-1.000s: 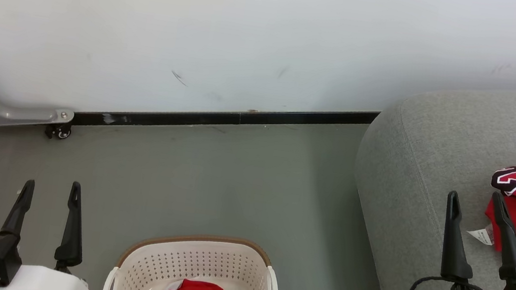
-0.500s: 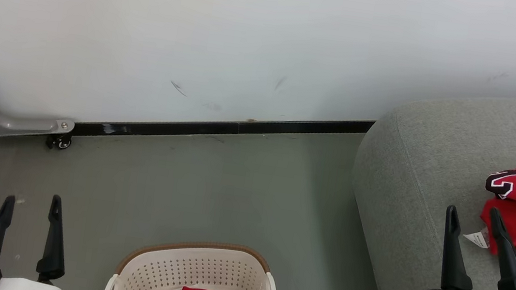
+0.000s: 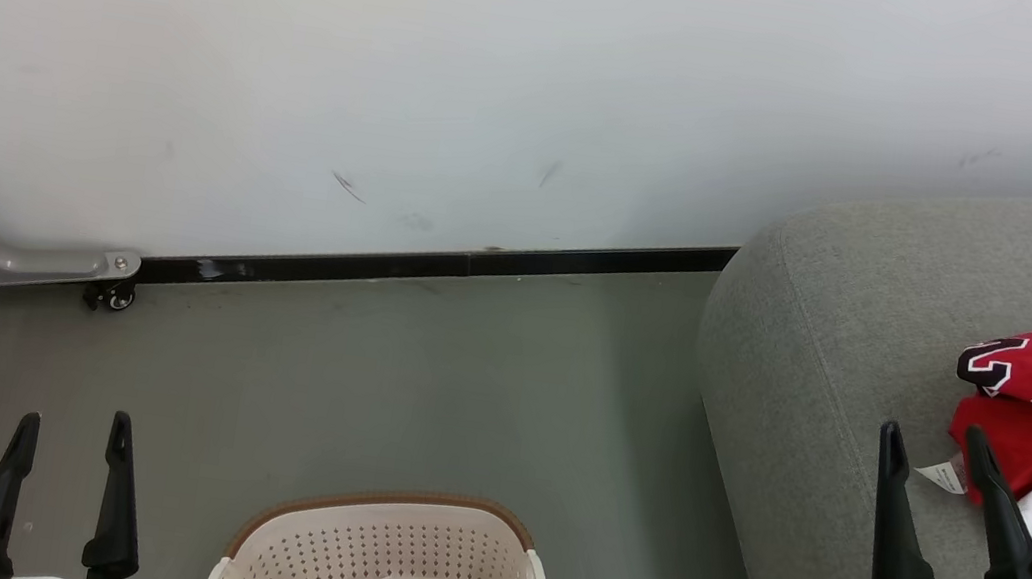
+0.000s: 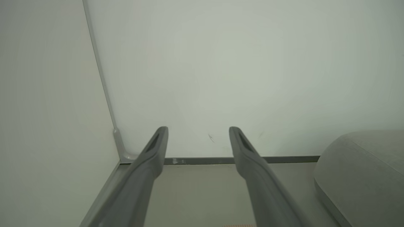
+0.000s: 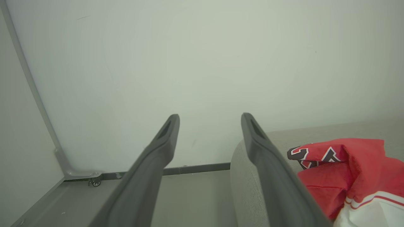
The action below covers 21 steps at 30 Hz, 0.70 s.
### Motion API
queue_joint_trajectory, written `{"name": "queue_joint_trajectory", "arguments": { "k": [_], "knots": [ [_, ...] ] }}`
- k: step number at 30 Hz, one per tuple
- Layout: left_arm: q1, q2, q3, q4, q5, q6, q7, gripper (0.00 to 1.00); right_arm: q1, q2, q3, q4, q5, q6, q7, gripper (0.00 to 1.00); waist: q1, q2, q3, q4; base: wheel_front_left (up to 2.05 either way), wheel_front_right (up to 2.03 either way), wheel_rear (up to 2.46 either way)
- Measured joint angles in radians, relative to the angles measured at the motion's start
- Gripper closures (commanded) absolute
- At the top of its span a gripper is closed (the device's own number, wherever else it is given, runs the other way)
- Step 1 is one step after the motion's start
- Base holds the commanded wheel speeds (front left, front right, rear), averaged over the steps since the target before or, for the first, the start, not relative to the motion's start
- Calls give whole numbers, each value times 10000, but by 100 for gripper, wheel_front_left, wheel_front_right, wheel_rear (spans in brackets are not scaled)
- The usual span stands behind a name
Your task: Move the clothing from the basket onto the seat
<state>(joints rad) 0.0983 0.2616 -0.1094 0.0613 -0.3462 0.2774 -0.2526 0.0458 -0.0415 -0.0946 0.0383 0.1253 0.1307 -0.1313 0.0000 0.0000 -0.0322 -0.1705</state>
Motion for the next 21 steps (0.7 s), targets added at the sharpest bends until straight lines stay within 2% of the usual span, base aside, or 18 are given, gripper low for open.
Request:
{"name": "queue_joint_trajectory", "arguments": {
  "k": [21],
  "knots": [
    [261,-81,-330,-159,115,-6,0,0,237,0,349,15,261,0,468,0,0,0,-6,78,0,0,0]
  ]
}}
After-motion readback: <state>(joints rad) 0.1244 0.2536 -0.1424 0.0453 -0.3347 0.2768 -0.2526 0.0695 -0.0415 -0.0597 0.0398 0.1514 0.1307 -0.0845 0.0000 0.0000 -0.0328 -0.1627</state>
